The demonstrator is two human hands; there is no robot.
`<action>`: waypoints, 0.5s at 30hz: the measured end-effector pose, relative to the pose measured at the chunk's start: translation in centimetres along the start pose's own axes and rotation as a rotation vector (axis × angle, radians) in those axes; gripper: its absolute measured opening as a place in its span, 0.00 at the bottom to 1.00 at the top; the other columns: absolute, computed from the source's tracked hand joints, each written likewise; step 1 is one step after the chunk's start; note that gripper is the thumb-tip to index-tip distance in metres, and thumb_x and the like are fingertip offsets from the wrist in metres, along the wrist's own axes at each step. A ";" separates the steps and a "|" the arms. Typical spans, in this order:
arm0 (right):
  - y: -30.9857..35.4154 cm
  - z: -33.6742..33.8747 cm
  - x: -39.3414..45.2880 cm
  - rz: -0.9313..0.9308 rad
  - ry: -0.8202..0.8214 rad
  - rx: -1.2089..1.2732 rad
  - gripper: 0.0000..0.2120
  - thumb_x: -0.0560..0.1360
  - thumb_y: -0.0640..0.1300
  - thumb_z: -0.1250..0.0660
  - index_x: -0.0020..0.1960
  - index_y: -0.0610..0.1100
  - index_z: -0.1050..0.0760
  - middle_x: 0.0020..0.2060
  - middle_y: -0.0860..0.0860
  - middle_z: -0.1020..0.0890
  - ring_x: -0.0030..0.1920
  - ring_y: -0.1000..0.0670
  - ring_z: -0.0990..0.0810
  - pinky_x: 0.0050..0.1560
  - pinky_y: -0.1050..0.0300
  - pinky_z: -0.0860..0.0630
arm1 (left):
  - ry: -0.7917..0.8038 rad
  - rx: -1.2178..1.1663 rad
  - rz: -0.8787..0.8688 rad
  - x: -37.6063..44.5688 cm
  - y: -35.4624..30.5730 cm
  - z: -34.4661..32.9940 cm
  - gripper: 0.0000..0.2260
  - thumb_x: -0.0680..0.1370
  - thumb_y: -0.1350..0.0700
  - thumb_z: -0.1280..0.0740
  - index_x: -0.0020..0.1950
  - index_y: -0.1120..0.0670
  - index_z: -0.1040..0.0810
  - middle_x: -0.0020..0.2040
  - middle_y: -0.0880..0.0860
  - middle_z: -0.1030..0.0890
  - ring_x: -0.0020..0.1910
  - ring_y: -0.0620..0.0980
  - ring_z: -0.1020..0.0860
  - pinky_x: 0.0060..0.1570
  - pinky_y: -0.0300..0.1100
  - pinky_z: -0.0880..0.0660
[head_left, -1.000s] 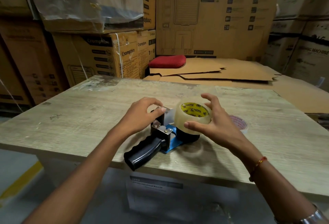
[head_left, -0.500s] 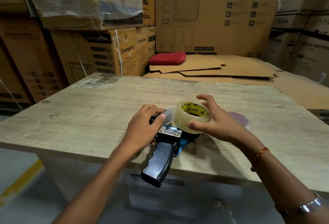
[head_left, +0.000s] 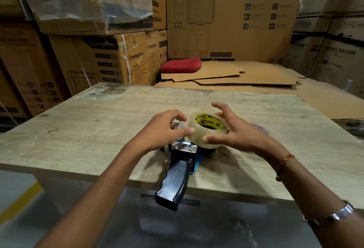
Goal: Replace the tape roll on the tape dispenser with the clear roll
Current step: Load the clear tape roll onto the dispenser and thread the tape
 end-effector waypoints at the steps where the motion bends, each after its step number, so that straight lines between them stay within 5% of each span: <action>1: -0.2 -0.2 -0.2 0.004 -0.007 0.050 0.52 0.63 0.63 0.22 0.78 0.60 0.49 0.76 0.47 0.36 0.71 0.48 0.31 0.71 0.47 0.30 | 0.004 0.038 -0.004 0.2 -0.1 -0.1 0.13 0.73 0.47 0.25 0.55 0.49 0.19 0.59 0.47 0.21 0.59 0.46 0.22 0.58 0.44 0.23; 5: -0.4 -0.9 -0.3 0.030 -0.087 0.197 0.51 0.62 0.64 0.22 0.77 0.63 0.47 0.75 0.52 0.35 0.68 0.52 0.28 0.70 0.49 0.28 | -0.037 0.097 -0.045 0.5 -0.1 0.3 0.02 0.75 0.56 0.27 0.46 0.52 0.18 0.50 0.47 0.17 0.55 0.45 0.21 0.63 0.50 0.25; 7: -0.3 -0.9 -0.1 0.049 -0.122 0.191 0.51 0.61 0.64 0.21 0.75 0.63 0.46 0.70 0.55 0.32 0.65 0.55 0.25 0.68 0.49 0.27 | -0.039 0.114 -0.065 0.4 0.1 0.3 0.04 0.76 0.59 0.28 0.43 0.51 0.19 0.48 0.47 0.17 0.53 0.44 0.21 0.64 0.47 0.25; 15: 0.5 -0.8 0.1 0.114 -0.154 0.080 0.49 0.60 0.63 0.23 0.74 0.62 0.45 0.69 0.50 0.30 0.65 0.49 0.25 0.69 0.47 0.27 | -0.015 0.150 -0.095 0.5 0.3 0.3 0.06 0.76 0.60 0.28 0.41 0.51 0.20 0.60 0.46 0.21 0.60 0.44 0.25 0.62 0.43 0.28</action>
Point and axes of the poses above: each hand's wrist, its own x-axis towards the middle knuckle, its own z-axis out of the back of the hand, y = z × x, the point moved 9 cm from there along x, towards the middle knuckle
